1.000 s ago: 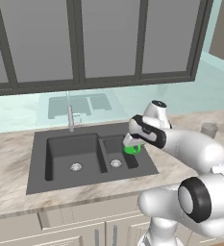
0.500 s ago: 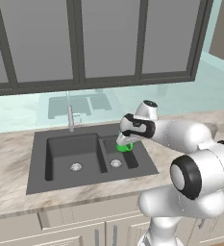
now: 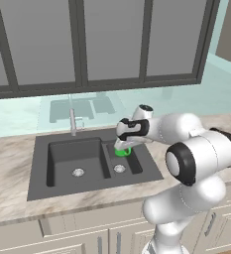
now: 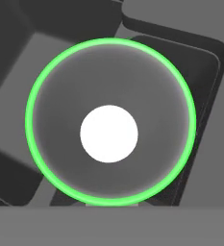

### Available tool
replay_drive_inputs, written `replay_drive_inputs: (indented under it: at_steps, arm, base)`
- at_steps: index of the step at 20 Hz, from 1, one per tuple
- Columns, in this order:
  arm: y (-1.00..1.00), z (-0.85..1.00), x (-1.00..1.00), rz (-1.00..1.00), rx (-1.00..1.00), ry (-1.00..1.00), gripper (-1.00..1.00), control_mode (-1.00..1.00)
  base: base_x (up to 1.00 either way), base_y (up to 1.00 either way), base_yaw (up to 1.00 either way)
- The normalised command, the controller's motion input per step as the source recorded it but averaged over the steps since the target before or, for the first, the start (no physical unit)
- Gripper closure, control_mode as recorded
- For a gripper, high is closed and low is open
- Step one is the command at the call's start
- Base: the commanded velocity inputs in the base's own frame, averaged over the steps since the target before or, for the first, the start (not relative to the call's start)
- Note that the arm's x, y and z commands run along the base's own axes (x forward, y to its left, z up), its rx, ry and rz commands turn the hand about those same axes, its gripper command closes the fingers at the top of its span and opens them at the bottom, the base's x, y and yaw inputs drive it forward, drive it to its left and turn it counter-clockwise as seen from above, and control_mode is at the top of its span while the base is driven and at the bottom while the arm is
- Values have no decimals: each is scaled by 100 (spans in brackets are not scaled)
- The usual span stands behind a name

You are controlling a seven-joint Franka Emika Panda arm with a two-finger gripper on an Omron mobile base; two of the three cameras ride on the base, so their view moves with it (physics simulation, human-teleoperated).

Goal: Place the glass cup in the left basin and the mug in the right basin of the sink.

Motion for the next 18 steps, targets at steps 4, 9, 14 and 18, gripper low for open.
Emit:
replay_drive_inputs:
  at_steps: [4, 9, 14, 18]
  arm:
    - [19, -10, 17, -2, -7, 1, 100, -100]
    - [17, -1, 17, -13, -10, 4, 100, -100]
    - [8, 0, 16, -16, -12, 2, 100, -100]
    - [1, -2, 10, -20, -9, 4, 100, -100]
  base:
    - [0, 0, 0]
    - [0, 0, 0]
    - [0, 0, 0]
    - [0, 0, 0]
